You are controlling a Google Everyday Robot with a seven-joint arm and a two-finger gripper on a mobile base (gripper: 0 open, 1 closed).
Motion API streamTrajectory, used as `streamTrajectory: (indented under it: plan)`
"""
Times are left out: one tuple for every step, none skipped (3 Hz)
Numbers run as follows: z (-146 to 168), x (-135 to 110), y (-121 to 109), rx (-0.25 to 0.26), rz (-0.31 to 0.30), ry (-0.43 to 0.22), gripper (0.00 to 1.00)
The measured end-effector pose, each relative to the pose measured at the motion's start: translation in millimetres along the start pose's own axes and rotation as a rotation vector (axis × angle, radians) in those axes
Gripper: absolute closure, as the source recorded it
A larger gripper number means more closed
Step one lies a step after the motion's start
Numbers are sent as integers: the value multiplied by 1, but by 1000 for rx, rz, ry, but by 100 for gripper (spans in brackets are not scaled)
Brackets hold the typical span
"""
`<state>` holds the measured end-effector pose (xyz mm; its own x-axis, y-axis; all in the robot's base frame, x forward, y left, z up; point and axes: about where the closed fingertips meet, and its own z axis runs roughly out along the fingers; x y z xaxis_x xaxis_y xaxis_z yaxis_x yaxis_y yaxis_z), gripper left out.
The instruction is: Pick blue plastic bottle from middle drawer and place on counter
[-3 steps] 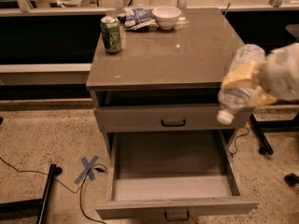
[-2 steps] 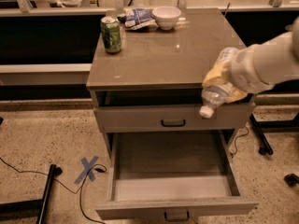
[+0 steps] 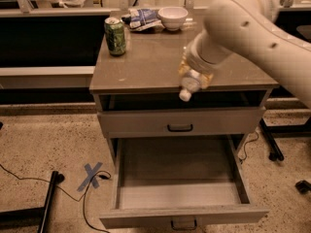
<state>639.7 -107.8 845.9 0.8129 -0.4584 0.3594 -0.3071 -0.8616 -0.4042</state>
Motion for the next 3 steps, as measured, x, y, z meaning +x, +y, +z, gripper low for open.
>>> streamTrajectory:
  plan:
    - [16, 16, -46, -48, -40, -44, 100]
    - [48, 23, -71, -119, -102, -160, 100]
    - [39, 30, -88, -149, -111, -182, 84]
